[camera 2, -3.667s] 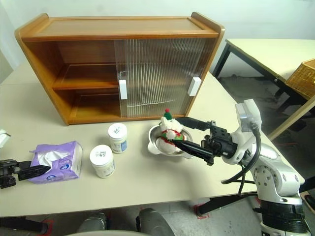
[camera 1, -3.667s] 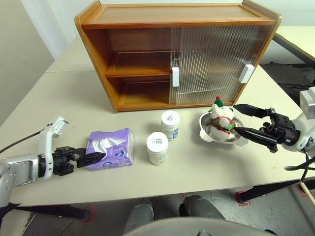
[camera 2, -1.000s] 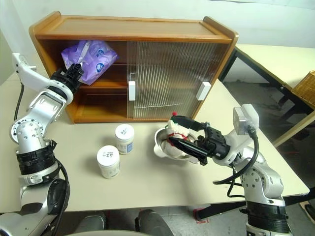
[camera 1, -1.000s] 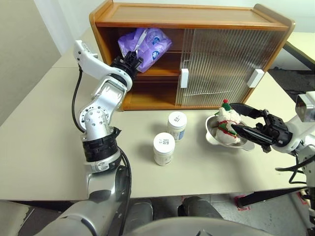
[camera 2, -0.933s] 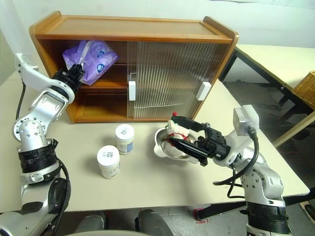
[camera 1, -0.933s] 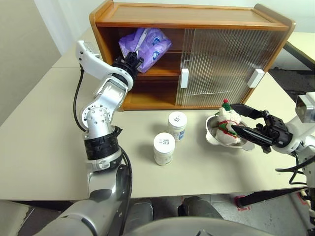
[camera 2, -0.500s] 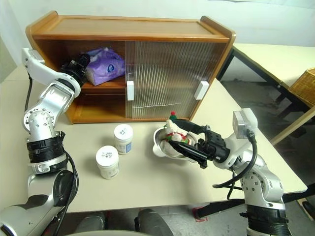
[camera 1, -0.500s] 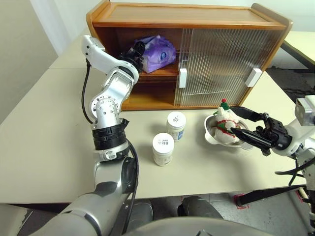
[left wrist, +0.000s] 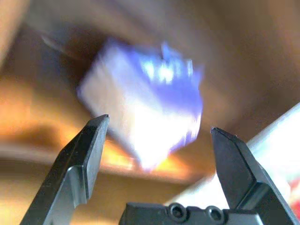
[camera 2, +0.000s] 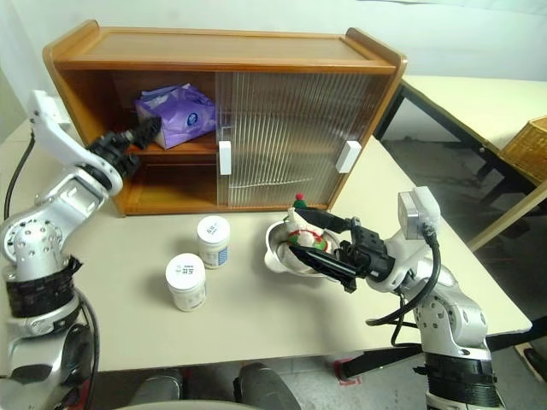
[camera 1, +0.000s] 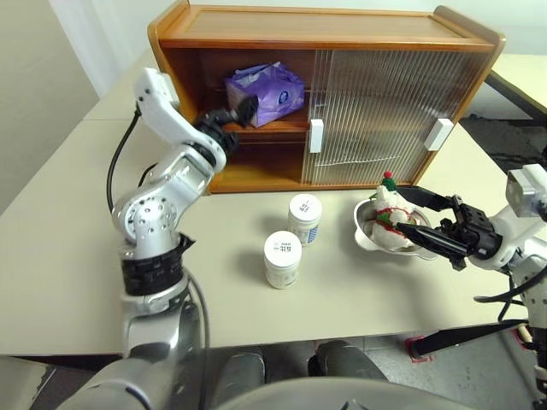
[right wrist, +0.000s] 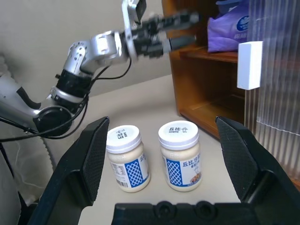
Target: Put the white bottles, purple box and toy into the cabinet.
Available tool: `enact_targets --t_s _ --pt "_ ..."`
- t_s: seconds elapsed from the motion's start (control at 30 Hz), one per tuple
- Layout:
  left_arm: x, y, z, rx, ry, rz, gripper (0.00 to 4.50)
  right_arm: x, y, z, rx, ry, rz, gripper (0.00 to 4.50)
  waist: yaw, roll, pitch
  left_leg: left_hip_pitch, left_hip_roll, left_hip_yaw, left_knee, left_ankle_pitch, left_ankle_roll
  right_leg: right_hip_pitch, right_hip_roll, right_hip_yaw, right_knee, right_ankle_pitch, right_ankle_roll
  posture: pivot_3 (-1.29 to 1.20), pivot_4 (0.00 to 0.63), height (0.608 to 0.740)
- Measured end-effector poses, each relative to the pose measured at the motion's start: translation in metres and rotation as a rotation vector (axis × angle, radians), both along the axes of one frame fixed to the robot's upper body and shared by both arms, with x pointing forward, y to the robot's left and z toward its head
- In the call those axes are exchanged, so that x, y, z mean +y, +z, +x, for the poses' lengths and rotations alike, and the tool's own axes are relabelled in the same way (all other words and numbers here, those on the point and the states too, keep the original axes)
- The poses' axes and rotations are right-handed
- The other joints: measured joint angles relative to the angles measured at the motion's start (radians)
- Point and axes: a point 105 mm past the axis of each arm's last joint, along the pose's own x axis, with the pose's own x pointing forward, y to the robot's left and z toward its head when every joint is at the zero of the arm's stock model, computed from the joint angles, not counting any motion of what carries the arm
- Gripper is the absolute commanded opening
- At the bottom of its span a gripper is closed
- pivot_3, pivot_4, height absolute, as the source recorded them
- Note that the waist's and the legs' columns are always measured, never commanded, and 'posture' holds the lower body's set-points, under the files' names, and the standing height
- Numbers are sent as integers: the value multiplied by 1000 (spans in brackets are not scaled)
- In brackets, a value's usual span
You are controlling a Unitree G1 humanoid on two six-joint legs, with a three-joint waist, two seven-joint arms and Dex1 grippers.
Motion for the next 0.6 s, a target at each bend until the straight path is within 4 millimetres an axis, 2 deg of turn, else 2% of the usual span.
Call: enact_targets --t_s 0.1,0.2,0.37,0.5,0.6 --pt "-3 -11 -12 -21 -86 148 2842 0 0 0 -1 1 -1 4500 6 0 0 0 0 -1 0 0 0 0 0 0 0 3 -6 -101 3 740" --pt "-17 -10 -17 -74 -179 213 1688 0 0 1 1 0 -1 4500 20 0 0 0 0 -1 2 0 0 0 0 -1 0 3 -6 -104 5 740" --pt "-27 -13 -15 -174 -228 406 17 -1 0 0 4 -2 -3 4500 20 1 0 0 1 -2 3 -1 0 0 0 -1 0 4 -7 -110 6 740" --pt "-34 -6 0 -235 -199 393 17 0 -1 -1 9 -3 -6 4500 22 1 0 -2 1 -3 3 -1 0 -1 0 -2 0 4 -6 -126 6 740" --pt "-31 -8 11 -244 -169 407 17 -1 -3 -2 17 -11 -8 4500 18 2 0 -3 0 -3 3 -1 0 -2 0 -2 0 3 -6 -138 6 740"
